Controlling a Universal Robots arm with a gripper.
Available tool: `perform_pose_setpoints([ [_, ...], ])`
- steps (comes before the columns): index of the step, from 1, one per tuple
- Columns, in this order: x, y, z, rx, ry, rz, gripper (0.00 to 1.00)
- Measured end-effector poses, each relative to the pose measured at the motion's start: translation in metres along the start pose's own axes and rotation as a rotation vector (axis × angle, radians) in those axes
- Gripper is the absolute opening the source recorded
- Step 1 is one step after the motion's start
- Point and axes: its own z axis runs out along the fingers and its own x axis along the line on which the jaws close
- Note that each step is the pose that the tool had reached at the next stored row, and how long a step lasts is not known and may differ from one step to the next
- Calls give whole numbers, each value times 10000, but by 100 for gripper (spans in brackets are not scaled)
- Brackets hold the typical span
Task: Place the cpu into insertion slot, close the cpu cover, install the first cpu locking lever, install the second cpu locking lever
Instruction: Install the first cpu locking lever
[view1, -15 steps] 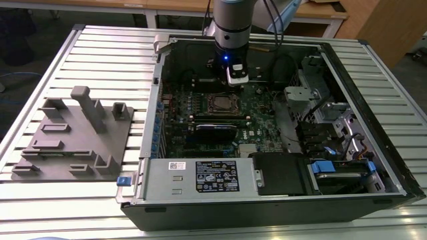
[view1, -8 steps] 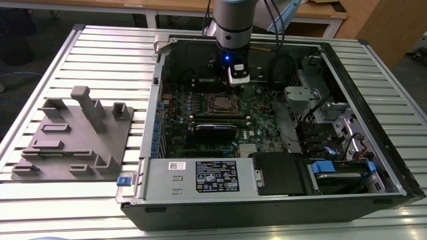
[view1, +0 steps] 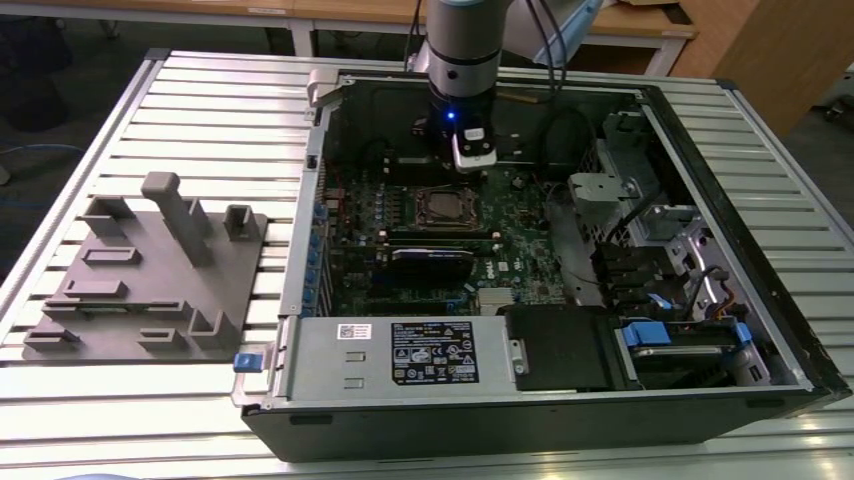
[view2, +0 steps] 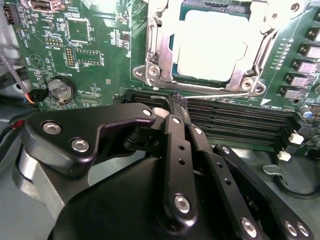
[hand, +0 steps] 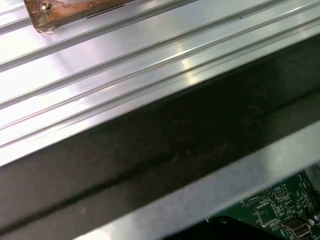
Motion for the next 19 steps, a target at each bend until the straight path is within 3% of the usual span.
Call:
perform_pose_setpoints([
  [5, 12, -8, 16, -39, -85, -12, 10],
  [10, 9, -11, 20, -38, -92, -12, 10],
  [19, -22, -78, 14, -25, -97, -14, 10],
])
